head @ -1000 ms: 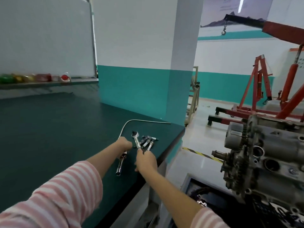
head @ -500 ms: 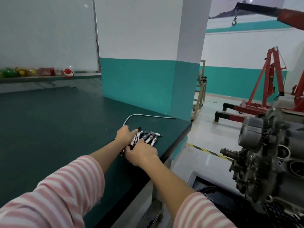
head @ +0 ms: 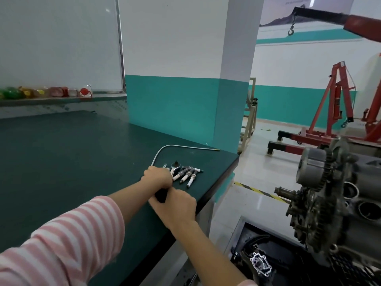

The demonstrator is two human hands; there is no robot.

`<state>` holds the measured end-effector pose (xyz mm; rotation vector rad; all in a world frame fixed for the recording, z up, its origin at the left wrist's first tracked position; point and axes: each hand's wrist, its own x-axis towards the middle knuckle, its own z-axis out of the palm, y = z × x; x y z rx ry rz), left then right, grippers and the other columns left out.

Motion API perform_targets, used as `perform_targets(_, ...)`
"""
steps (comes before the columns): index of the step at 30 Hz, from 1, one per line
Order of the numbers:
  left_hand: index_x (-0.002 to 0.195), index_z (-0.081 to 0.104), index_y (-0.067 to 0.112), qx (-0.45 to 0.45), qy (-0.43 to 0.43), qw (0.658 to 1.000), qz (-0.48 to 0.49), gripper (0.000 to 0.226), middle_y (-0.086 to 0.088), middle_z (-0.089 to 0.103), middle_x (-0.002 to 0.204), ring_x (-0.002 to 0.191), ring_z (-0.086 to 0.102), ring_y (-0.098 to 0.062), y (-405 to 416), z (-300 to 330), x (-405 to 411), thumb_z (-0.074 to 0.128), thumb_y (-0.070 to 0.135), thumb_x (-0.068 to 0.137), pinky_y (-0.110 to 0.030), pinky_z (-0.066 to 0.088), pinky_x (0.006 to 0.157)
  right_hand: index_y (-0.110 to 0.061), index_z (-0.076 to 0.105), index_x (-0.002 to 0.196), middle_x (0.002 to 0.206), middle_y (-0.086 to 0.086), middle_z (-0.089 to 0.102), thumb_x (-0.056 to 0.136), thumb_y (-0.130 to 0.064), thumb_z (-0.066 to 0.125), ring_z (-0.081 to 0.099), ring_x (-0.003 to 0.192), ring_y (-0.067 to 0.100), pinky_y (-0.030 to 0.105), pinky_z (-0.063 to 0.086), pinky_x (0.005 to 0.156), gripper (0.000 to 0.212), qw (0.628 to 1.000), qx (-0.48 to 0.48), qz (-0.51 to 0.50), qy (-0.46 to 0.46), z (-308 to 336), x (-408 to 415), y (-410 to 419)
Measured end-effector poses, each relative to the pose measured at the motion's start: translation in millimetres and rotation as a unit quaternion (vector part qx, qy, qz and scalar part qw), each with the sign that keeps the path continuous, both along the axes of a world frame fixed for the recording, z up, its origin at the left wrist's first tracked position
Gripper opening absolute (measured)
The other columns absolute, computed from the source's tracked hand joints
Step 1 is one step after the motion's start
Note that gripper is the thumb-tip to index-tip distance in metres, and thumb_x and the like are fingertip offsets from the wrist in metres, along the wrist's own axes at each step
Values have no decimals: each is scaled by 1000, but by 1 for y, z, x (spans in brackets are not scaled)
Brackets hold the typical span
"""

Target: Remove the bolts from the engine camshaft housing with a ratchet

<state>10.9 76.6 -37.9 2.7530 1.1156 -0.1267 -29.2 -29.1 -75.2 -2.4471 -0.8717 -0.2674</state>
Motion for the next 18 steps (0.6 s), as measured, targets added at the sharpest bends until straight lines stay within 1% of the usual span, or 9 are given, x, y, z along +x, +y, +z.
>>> perform_targets(3,123,47,4,-11,-67,998,1,33,-18,38,132,120,37,-34,6,-6,-1,37,18,95,-40,34,102,-10,56,107,99,7,66,84,-66,36,62,91,27,32,36,66,64,999,-43,13,-26,1,2,1)
perform_targets(6,114,53,3,-46,-170,984,7,40,-21,44,125,114,44,-37,11,-11,-6,35,35,98,-40,38,94,-2,34,137,107,10,64,88,-66,31,60,97,27,33,32,66,81,993,-114,3,-42,8,4,4)
perform_targets(8,107,54,3,-45,-192,980,5,47,-19,50,118,109,50,-35,11,-11,-10,36,44,97,-39,41,88,-2,26,142,108,10,63,87,-68,30,59,98,27,33,32,66,86,992,-125,-3,-33,9,2,6)
perform_targets(10,103,52,3,-13,-190,982,-8,41,-18,53,115,106,51,-33,9,-11,-16,37,41,97,-38,42,85,-1,24,143,107,10,63,83,-71,34,60,97,26,34,33,65,92,994,-112,-9,-16,8,-1,5)
perform_targets(12,105,52,4,31,-207,978,-28,34,-16,53,116,108,49,-33,5,-11,-26,37,34,98,-38,40,86,1,23,142,109,10,61,79,-72,41,60,98,25,33,37,68,98,995,-97,-18,4,8,-3,4)
perform_targets(14,115,51,7,39,-227,972,-45,34,-14,53,120,111,48,-31,-1,-13,-34,36,33,98,-38,38,89,0,28,139,116,10,57,78,-69,46,58,102,25,34,42,78,94,996,-86,-23,13,3,-9,4)
perform_targets(16,129,45,11,42,-232,970,-67,39,-12,51,126,116,46,-30,-10,-12,-42,36,33,98,-37,37,93,-6,37,131,117,9,55,79,-63,50,55,105,26,36,41,86,78,997,-71,1,22,3,-16,-4)
perform_targets(17,134,41,13,42,-231,969,-76,42,-12,50,130,119,45,-29,-12,-11,-45,37,34,98,-37,37,95,-9,39,128,117,8,56,81,-56,52,54,106,26,36,40,89,68,998,-30,38,48,5,-14,-11)
perform_targets(18,137,38,14,27,-228,970,-79,44,-11,49,133,122,44,-29,-15,-3,-49,37,34,98,-37,36,97,-12,41,128,114,6,57,84,-47,53,54,107,24,34,41,91,58,991,13,67,112,11,-8,-22)
